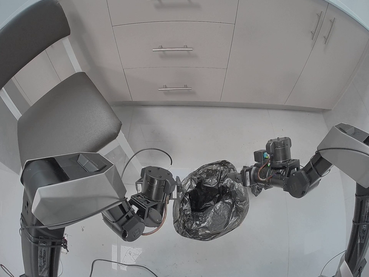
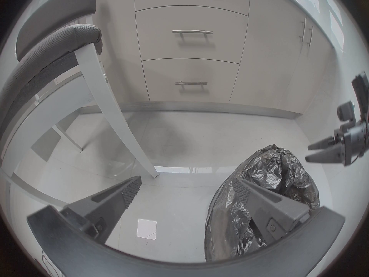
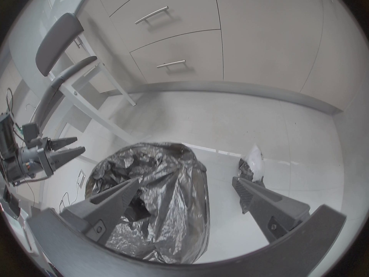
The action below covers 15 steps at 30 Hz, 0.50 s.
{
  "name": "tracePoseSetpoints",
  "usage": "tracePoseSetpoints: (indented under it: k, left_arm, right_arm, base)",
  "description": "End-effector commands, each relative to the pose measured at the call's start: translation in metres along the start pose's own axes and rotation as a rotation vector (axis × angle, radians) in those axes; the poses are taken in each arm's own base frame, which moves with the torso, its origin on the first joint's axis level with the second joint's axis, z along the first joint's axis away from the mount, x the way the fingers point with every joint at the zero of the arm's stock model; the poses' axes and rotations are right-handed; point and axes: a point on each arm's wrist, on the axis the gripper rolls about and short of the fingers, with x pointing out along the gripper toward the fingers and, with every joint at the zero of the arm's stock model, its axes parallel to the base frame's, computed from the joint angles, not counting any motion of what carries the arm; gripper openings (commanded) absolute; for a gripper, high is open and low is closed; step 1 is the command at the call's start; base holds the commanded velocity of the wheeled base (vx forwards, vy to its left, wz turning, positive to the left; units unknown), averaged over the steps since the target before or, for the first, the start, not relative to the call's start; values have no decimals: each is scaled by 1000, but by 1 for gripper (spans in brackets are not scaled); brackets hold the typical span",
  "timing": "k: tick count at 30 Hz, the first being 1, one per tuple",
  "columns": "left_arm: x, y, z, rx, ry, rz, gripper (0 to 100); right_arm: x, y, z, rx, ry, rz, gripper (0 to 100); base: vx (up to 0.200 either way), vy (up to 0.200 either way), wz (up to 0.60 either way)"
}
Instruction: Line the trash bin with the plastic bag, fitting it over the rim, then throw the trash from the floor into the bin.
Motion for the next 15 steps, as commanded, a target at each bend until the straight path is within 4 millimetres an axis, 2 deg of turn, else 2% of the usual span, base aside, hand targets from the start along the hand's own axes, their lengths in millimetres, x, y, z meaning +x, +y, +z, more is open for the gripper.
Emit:
tracePoseSetpoints:
  k: [1, 15]
  left_arm:
    - [-7, 0, 2, -8, 2, -7, 100]
    - [-5, 0, -2, -3, 11, -9, 100]
  right_arm:
    - [7, -3, -37, 22, 95, -4, 100]
    - [28, -19, -69, 45, 148, -35, 100]
  base:
    - [0, 0, 0]
    - [0, 0, 0]
